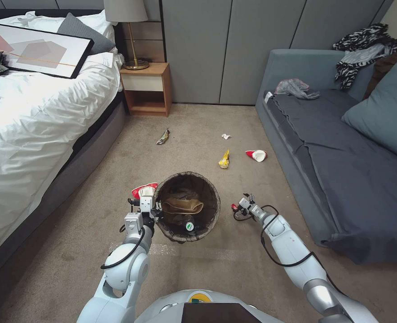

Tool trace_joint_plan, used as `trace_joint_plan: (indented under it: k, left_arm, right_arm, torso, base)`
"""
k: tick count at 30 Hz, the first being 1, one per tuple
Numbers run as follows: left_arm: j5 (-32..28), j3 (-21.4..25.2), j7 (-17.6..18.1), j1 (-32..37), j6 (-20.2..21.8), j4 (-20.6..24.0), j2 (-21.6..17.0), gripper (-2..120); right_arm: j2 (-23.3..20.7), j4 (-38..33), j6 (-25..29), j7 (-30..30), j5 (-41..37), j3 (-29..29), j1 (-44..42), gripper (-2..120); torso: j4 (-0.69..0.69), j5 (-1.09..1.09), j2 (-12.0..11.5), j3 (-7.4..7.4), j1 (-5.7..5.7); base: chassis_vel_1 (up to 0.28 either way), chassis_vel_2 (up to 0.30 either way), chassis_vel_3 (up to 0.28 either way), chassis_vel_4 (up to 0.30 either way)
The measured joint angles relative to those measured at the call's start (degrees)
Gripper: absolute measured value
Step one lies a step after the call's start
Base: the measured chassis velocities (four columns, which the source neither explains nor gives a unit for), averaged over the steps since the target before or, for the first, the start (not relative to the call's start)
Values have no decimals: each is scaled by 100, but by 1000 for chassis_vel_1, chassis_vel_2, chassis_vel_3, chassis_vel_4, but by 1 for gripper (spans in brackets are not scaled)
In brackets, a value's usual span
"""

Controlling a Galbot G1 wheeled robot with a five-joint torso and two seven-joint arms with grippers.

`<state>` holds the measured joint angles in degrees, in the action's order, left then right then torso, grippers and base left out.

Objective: Pick up the trash bin, then pick up the garbage from the floor and place it into the trash bin.

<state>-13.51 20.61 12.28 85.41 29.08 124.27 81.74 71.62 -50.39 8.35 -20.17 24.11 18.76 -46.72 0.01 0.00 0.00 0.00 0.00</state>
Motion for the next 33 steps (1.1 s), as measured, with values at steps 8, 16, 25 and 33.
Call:
trace_joint_plan:
  k: [8,16,25,33]
  left_arm:
    - [0,19,9,-4,0,14,3,2]
    - [2,40,26,27,0,49,6,2]
    - [32,48,32,65,-8,62,20,2]
    - [38,58,35,85,-12,80,17,2]
  right_arm:
    - [-10,2,101,-101,359,-47,-46,100]
    - [41,372,193,-97,567,-6,45,100]
    - [74,808,284,4,546,108,290,100]
    - [77,969,303,85,485,130,448,100]
  torso:
    - [-1,-1,1,0,0]
    - [-1,0,1,0,0]
    - [0,0,1,0,0]
    - [-1,0,1,0,0]
  base:
    - [0,0,0,0]
    - [0,0,0,0]
    - [0,0,0,0]
    - [0,0,0,0]
